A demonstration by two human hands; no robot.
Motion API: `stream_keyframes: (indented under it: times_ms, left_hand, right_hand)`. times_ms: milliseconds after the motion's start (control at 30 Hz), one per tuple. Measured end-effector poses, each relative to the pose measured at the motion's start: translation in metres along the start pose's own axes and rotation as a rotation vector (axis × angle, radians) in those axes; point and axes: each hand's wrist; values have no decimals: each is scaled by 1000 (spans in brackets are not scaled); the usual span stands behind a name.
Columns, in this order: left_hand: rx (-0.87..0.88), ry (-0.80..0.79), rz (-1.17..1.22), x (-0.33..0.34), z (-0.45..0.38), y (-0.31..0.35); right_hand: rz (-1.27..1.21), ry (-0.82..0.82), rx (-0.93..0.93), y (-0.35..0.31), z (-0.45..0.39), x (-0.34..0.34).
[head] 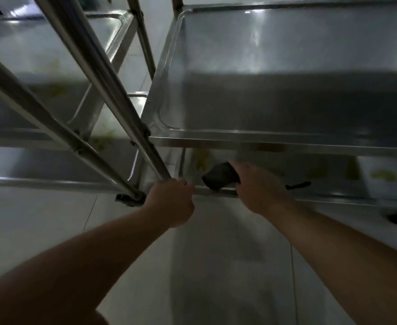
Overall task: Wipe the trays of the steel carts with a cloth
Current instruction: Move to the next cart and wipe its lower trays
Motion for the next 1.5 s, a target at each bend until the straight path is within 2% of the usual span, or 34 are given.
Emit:
stream_keyframes:
  times_ms: [133, 233, 300, 467, 533, 600, 667, 700, 767, 800, 900, 967, 1033, 1167, 1300, 1367, 1400, 1500]
  left_hand:
    - [47, 40, -92, 26, -15, -8]
    - [70, 46, -16, 33, -18, -16]
    - [67, 45, 80, 38, -13, -20]
    - [-113, -38, 341, 62, -9, -40]
    - [-199, -7, 449, 69, -11, -54]
    - [-217, 104, 635, 74, -15, -64]
    - [-215, 245, 923, 73, -19, -67]
    - [-221, 312, 1067, 72, -24, -66]
    - [-243, 421, 1272, 71, -37, -59]
    - [-244, 460, 1369, 69, -44, -54]
    - [-266, 563, 1651, 66, -60, -42]
    - [-276, 633, 1629, 70, -67, -42]
    - [-252, 686, 1618, 73, -71, -43]
    - [-225, 735, 1637, 76, -75, -42]
    - [-231, 797, 1667, 76, -77, -37]
    - [-256, 842, 1648, 76, -78, -34]
    - [-269, 856, 1642, 76, -79, -33]
    - [-275, 879, 1660, 75, -80, -32]
  right_hand:
    - [-56, 181, -118, 3, -34, 34]
    - [-106, 232, -161, -3, -52, 52]
    - [-118, 255, -163, -7, -61, 61]
    - [-118, 339, -242, -26, -92, 80]
    - [-140, 353, -295, -37, -105, 90]
    - [-175, 350, -333, -48, -117, 102]
    - [-211, 253, -373, -51, -125, 118]
    - [-224, 140, -386, -50, -129, 126]
    - [-76, -139, -435, -43, -137, 142]
    - [33, -216, -462, -40, -139, 147]
    - [68, -234, -486, -35, -139, 151]
    - [53, -164, -457, -26, -130, 152]
    - [131, -21, -389, -3, -117, 153]
    - [173, 210, -118, 89, -87, 115]
    - [27, 371, 410, 169, -73, 62]
    - [-35, 403, 588, 169, -83, 60]
    - [-54, 410, 613, 159, -93, 64]
    - [-125, 445, 509, 103, -125, 88]
Point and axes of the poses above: each hand's wrist, its own z-axis away from the middle knuckle, its own x-axis out of the palm, y = z × x, and after that the axes turned 9 degrees about -z, right-handed
